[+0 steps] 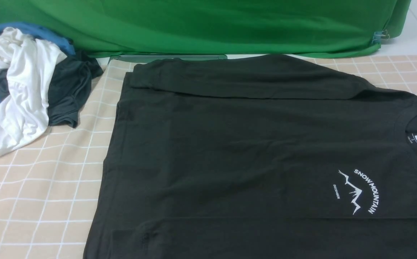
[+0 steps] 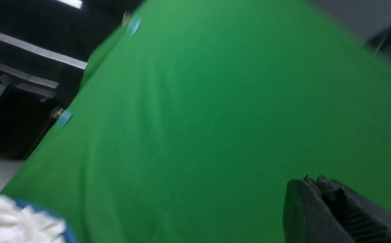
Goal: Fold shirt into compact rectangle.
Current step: 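Grasp the left edge of the dark T-shirt lying flat on the table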
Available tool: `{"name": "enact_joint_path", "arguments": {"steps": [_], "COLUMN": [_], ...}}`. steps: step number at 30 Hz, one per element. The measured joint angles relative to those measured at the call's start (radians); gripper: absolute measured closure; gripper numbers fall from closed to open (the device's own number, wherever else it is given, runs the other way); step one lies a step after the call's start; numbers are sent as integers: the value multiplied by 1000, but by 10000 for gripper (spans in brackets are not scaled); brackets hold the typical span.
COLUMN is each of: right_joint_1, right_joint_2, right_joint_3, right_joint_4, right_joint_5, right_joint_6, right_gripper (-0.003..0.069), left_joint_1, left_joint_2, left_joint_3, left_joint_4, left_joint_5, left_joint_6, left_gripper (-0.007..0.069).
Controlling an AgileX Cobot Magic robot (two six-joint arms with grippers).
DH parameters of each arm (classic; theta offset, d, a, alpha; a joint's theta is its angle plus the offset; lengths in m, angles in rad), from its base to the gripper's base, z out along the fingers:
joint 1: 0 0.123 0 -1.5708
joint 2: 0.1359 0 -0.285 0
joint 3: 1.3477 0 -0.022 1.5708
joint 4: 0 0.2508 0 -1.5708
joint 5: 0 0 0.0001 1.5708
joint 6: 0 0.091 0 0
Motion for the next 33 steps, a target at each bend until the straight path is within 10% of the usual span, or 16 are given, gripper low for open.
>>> {"name": "enact_joint_path", "arguments": {"steps": [8, 16, 23, 33], "right_joint_1": [0, 0, 0, 94], "right_joint_2": [0, 0, 0, 320], "right_joint_3": [0, 0, 0, -427], "right_joint_4": [112, 244, 249, 241], "right_joint_5": [-177, -463, -500, 162], "right_joint_6": [94, 401, 448, 159], "right_gripper": [421, 421, 421, 620], "left_joint_1": [0, 0, -95, -446], "left_joint_2": [256, 894, 1113, 1279], "left_joint_3": [-413, -799, -698, -633], "left_joint_4": [166, 28, -25, 252], "left_joint_5": [452, 1286, 1313, 1243], "left_joint_6": [-63, 325, 431, 146], "left_gripper": [605, 605, 609, 603]}}
